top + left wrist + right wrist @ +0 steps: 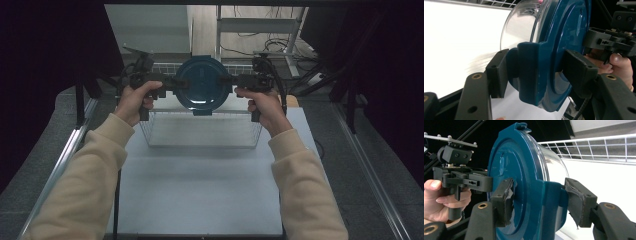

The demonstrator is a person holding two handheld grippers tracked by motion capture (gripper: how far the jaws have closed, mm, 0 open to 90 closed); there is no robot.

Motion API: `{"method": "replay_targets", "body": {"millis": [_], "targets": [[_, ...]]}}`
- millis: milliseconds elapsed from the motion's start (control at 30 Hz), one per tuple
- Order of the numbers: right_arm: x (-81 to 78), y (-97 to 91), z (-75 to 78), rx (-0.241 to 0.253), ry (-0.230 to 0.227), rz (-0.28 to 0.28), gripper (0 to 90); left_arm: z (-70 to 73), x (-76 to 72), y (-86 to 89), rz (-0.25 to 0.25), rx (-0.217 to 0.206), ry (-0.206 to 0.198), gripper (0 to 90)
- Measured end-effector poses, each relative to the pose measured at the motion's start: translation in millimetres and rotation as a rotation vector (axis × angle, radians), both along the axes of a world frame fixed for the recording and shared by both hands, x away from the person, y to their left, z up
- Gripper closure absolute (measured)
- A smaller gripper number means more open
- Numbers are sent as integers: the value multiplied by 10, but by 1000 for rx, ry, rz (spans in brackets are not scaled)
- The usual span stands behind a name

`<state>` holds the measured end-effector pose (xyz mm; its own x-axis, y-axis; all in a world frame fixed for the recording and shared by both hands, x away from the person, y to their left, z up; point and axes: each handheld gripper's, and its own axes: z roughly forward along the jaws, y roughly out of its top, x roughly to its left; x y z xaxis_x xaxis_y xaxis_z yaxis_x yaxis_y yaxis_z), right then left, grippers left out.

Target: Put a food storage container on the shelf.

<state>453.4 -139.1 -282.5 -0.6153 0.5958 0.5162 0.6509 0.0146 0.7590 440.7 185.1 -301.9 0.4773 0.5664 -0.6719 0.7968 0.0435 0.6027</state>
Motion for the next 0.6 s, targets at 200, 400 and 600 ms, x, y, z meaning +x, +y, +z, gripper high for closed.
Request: {"method": "replay_targets", "body": {"millis": [200,400,600], "targets": [[107,25,-87,-1,36,-4,420,-77,112,14,7,6,30,386],[213,26,-147,10,63,-11,421,-131,218,17,30,-26,56,384],[320,21,-180,22,106,-29,414,-200,326,23,62,-75,95,379]]}}
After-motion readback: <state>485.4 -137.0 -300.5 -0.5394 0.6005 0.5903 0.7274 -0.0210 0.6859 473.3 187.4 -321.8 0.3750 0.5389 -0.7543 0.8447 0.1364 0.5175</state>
